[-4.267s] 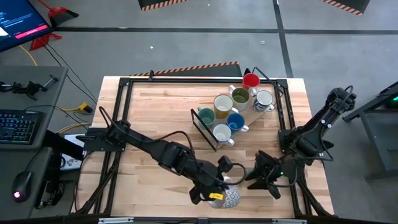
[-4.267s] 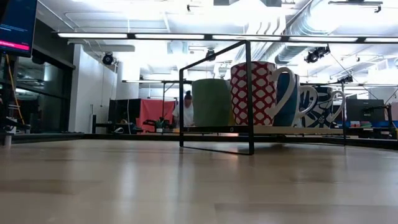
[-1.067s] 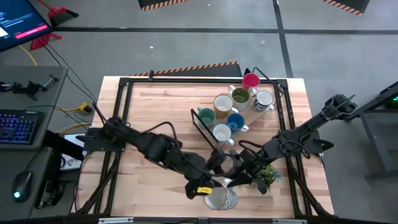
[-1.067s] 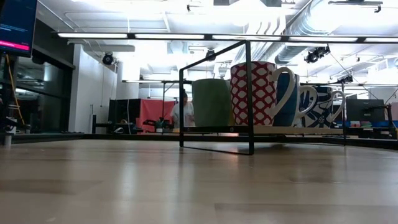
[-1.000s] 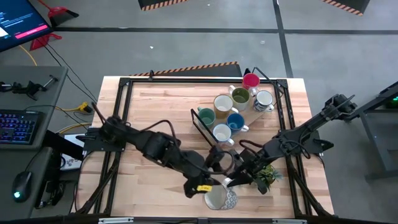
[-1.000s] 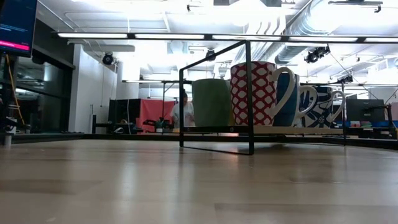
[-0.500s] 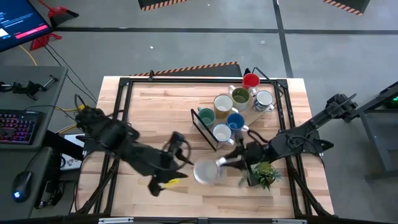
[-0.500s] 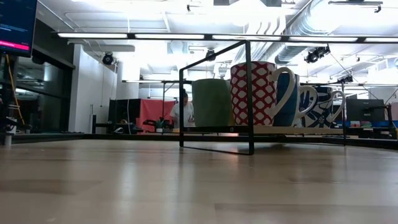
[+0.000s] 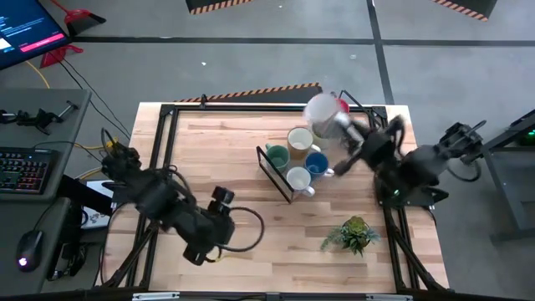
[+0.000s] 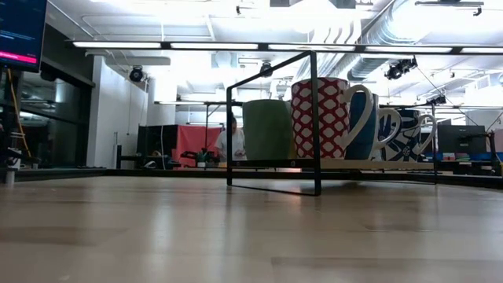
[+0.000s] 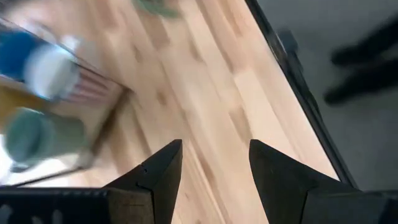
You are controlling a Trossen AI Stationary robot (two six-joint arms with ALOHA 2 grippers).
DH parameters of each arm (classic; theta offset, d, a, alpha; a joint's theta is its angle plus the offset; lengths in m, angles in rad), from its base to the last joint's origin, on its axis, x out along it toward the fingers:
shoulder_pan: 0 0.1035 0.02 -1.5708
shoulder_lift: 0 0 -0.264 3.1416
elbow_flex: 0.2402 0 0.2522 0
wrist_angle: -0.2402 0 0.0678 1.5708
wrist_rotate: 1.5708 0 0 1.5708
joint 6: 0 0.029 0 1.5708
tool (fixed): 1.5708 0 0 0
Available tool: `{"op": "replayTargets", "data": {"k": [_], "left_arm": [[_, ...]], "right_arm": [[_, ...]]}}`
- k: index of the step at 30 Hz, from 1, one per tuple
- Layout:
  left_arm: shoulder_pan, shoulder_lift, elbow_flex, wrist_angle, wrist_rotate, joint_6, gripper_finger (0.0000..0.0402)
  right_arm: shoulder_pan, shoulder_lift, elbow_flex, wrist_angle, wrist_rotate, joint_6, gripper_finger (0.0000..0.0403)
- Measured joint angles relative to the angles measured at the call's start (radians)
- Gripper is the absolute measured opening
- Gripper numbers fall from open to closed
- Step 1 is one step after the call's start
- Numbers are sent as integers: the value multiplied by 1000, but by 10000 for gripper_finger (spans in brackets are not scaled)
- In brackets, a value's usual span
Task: Place coffee mugs
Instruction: Put the gray patterned mug on the shelf
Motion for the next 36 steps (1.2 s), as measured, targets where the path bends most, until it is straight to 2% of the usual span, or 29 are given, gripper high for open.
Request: {"op": "replayTargets", "data": {"k": [2,7,10,14,18,22,26,31,36], "left_arm": [[12,-1,-70,-4,62,14,177],[50,-63,-308,5,184,22,177],[76,-163,-513,64,231,14,177],[119,-354,-803,246,280,-56,177],[149,-517,-1000,398,284,-113,177],[169,-621,-1085,442,277,-138,177],[183,-671,-1101,453,253,-137,177],[195,-694,-1103,454,247,-120,177],[199,-698,-1103,455,249,-120,177]], "right_arm": [[-1,0,44,-1,85,-62,26],[-7,-19,93,-11,81,-90,26],[-25,-39,96,-19,83,-87,26],[-71,-53,97,-56,86,-64,26],[-146,-51,89,-72,81,-37,26],[-227,-53,42,-162,83,100,26],[-265,-61,-52,-338,76,361,26],[-227,-131,-210,-547,80,803,26],[-181,-194,-359,-560,73,1009,26]]}}
